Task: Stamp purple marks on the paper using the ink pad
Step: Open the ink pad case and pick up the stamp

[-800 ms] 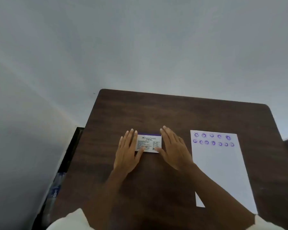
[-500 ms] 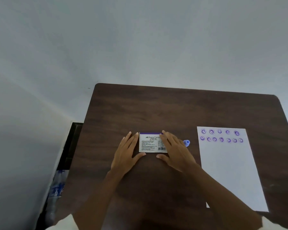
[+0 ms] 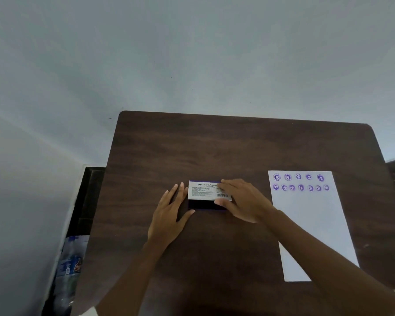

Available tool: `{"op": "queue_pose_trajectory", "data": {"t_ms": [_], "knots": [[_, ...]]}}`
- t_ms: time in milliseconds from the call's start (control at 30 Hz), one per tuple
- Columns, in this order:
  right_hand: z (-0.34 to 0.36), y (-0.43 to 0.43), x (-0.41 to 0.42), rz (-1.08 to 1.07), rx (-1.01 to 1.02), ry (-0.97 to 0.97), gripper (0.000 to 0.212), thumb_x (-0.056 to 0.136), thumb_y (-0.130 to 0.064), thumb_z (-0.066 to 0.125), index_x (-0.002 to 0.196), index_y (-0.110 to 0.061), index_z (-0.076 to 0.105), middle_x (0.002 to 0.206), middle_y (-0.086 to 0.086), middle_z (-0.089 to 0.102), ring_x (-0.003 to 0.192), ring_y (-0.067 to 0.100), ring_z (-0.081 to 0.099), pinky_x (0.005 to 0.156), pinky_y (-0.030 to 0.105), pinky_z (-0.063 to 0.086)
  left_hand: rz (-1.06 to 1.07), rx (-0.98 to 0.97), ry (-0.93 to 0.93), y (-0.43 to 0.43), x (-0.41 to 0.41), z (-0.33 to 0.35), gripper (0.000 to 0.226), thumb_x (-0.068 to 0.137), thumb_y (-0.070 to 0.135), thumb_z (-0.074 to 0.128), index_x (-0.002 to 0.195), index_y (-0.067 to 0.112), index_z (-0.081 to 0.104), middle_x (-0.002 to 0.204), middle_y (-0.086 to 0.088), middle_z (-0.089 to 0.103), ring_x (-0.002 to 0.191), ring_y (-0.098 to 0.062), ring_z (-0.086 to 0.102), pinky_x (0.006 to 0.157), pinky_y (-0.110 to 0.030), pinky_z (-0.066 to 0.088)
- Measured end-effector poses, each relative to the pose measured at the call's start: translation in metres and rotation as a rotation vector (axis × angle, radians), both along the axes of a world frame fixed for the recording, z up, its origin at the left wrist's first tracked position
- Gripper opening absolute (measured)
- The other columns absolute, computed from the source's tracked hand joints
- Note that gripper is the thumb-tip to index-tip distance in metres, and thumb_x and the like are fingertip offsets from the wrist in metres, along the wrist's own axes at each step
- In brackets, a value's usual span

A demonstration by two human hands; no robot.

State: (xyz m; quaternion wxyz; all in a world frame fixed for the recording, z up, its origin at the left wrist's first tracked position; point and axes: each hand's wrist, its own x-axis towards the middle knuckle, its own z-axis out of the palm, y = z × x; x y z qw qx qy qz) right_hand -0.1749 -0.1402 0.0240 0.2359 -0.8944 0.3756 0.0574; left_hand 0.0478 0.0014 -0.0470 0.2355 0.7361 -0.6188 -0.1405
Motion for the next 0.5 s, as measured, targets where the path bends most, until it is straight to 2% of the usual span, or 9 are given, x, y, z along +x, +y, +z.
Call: {"op": "queue_pose_trajectory", "data": {"t_ms": [100,200,267,367,500], "knots": [[0.009,-0.019,0.007,-0.043,0.064,-0.128,0.051,0.093,-0.062,0.028,0.116,-0.028,0.058,0.114,-0.010,0.066,0.105,0.009,0.058,0.087,0.029,0.048,-0.044,0.031,-0.007,0.000,0.002,-0.003,0.071,0.095,0.057,0.045,0.155,0.027,0.022,0.161,0.010,0.020,0.149,0.001,0.005,0.120,-0.032,0.020],[0.013,-0.035,0.017,-0.123,0.041,-0.219,0.044,0.096,-0.055,0.030,0.106,-0.028,0.063,0.098,-0.010,0.069,0.089,0.006,0.059,0.076,0.029,0.048,-0.070,0.087,-0.017,-0.001,0.004,-0.007,0.071,0.095,0.059,0.044,0.155,0.024,0.025,0.162,0.013,0.012,0.150,-0.005,0.011,0.122,-0.030,0.013],[0.010,-0.044,0.025,-0.228,0.037,-0.242,0.044,0.096,-0.053,0.032,0.108,-0.025,0.064,0.101,-0.004,0.070,0.092,0.013,0.061,0.079,0.032,0.049,-0.067,0.117,-0.024,-0.001,0.005,-0.007,0.073,0.095,0.060,0.044,0.156,0.027,0.021,0.162,0.012,0.009,0.150,-0.003,0.006,0.121,-0.031,0.012],[0.000,-0.052,0.036,-0.363,0.077,-0.224,0.046,0.096,-0.049,0.036,0.120,-0.017,0.059,0.118,0.003,0.063,0.106,0.016,0.057,0.091,0.032,0.047,-0.070,0.116,-0.030,-0.001,0.006,-0.008,0.075,0.094,0.058,0.048,0.156,0.026,0.021,0.162,0.011,0.010,0.149,-0.004,0.007,0.120,-0.032,0.014],[-0.012,-0.053,0.042,-0.418,0.102,-0.196,0.043,0.097,-0.045,0.040,0.125,-0.017,0.057,0.128,0.005,0.050,0.112,0.016,0.050,0.092,0.029,0.044,-0.072,0.092,-0.025,-0.001,0.005,-0.007,0.074,0.093,0.058,0.045,0.155,0.023,0.025,0.162,0.004,0.020,0.148,-0.006,0.011,0.119,-0.034,0.017]]}}
